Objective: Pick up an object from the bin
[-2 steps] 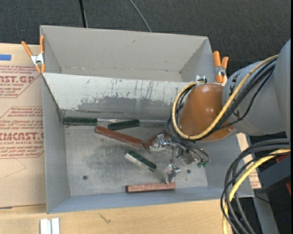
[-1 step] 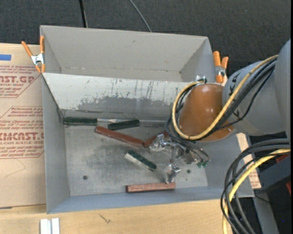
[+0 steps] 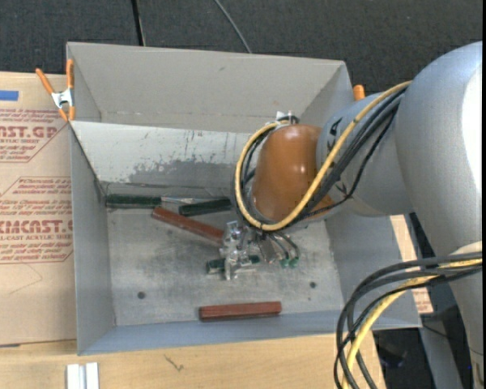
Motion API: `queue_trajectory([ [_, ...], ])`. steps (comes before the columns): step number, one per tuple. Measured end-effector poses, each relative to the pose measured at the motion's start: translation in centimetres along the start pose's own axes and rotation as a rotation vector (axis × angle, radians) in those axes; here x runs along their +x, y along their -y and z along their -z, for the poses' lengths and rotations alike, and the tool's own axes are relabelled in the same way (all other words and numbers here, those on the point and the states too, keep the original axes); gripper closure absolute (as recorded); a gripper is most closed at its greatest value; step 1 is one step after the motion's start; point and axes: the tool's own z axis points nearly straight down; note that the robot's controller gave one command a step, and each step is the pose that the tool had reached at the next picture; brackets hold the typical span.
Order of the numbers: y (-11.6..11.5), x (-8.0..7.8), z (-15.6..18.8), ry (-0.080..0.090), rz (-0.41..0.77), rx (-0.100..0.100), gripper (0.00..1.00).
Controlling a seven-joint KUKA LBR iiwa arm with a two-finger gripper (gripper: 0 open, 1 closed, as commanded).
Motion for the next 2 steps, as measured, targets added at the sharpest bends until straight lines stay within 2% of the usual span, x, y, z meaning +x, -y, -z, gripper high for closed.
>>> queue_trajectory([
  [1, 0.0, 0.0, 0.0, 0.000, 0.000, 0.000, 1.00],
  [2, -2.1, -1.4, 19.3, -0.008, 0.041, -0.002, 1.00],
])
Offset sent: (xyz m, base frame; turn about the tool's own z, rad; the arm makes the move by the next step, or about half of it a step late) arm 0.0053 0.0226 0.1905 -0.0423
